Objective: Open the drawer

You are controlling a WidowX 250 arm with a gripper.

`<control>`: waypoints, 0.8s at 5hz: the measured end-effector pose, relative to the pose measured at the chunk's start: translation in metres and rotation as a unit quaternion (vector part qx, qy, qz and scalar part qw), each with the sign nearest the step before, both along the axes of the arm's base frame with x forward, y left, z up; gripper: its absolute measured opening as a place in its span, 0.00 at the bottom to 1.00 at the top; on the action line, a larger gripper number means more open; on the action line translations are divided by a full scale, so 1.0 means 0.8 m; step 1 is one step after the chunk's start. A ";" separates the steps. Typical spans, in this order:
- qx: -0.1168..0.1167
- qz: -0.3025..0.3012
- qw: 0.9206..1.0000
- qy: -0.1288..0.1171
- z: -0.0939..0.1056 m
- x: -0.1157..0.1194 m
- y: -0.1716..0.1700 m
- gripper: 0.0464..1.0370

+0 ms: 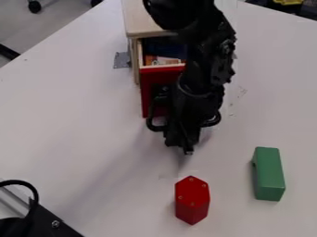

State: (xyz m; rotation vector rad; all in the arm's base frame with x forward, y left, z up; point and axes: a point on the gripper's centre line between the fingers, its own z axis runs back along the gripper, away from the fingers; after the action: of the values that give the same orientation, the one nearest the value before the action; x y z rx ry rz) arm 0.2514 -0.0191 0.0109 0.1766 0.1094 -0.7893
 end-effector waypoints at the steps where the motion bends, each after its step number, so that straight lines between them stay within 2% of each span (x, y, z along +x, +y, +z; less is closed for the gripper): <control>1: -0.010 0.000 1.000 -0.006 0.010 -0.005 -0.008 0.08; 2: -0.012 0.003 1.000 -0.007 0.018 -0.009 -0.009 0.12; 3: -0.010 0.008 1.000 0.004 0.027 -0.018 -0.007 0.35; 4: -0.010 0.007 1.000 0.006 0.029 -0.017 -0.008 0.68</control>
State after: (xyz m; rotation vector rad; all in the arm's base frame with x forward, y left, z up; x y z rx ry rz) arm 0.2378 -0.0252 0.0342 0.1517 0.1144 -0.7769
